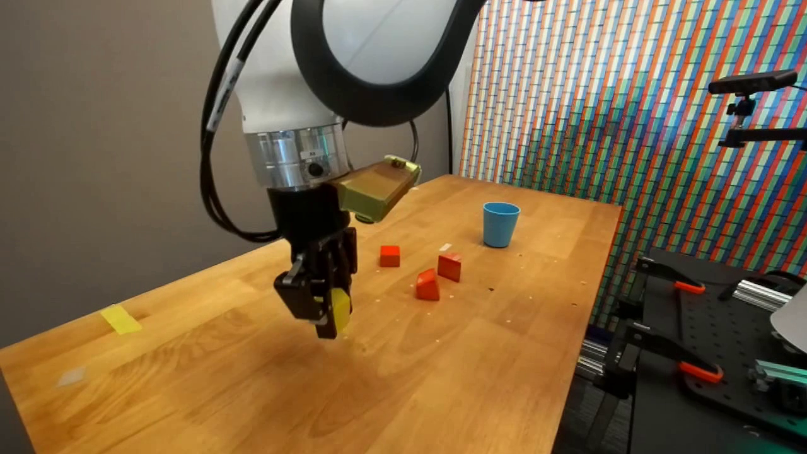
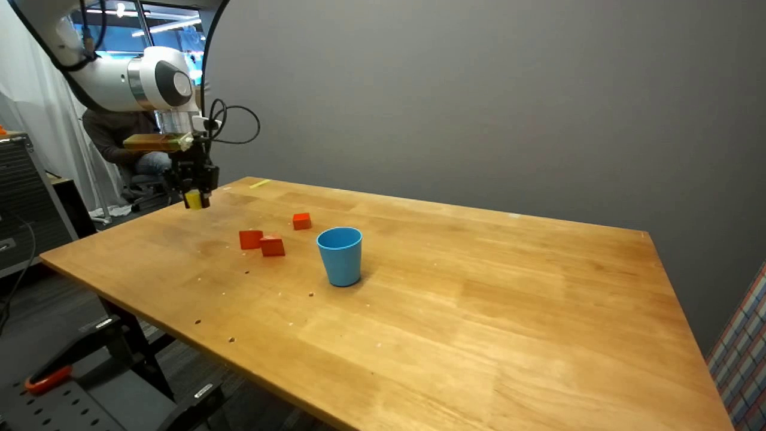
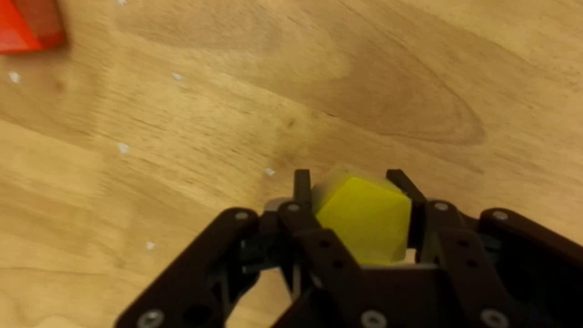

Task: Put the yellow block in the cup

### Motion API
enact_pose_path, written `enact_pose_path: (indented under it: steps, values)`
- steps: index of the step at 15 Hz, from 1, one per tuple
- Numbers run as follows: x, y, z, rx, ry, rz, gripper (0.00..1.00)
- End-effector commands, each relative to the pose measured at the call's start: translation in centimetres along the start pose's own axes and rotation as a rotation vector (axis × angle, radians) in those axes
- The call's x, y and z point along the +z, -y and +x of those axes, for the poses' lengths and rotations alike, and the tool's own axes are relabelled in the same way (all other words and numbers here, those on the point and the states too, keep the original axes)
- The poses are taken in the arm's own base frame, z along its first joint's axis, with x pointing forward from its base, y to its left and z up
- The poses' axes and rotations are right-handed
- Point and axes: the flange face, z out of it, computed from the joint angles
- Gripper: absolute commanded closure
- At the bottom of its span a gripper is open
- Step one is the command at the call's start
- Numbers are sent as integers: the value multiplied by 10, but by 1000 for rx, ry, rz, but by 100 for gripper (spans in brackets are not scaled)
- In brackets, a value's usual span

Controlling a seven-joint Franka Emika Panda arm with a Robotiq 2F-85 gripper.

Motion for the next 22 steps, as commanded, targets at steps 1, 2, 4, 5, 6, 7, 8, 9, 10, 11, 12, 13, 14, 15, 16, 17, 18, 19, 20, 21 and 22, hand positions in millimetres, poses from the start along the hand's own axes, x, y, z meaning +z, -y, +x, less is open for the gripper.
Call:
enact_pose_path:
  steps: [1, 2, 4, 5, 6, 7, 8, 9, 10, 11, 12, 13, 14, 15, 16, 17, 18, 19, 20, 21, 22]
  values:
    - [-35, -38, -44, 197, -47, -2, 81]
    - [-42, -48, -54, 251, -48, -1, 81]
    - [-54, -65, -78, 357, -52, -2, 81]
    - [-61, -74, -91, 409, -57, -1, 81]
    - [-67, -83, -104, 460, -62, 1, 81]
    - [-73, -93, -118, 511, -68, -2, 81]
    - [-77, -103, -130, 559, -74, -5, 81]
    - [-81, -116, -141, 610, -79, -4, 81]
    - [-86, -128, -151, 658, -86, -8, 81]
    - [-89, -143, -160, 707, -90, -11, 81]
    - [-93, -158, -168, 756, -97, -13, 81]
    - [-99, -175, -176, 807, -103, -16, 81]
    - [-105, -190, -183, 857, -108, -17, 81]
    - [-111, -205, -191, 908, -119, -14, 81]
    - [-118, -220, -198, 960, -127, -9, 81]
    - [-123, -233, -206, 1011, -137, -2, 81]
    - [-128, -245, -213, 1060, -153, 4, 81]
    - [-132, -255, -221, 1107, -170, 12, 81]
    - [-136, -264, -229, 1155, -184, 18, 81]
    - [-139, -270, -236, 1202, -197, 23, 81]
    - [-142, -275, -242, 1245, -213, 23, 81]
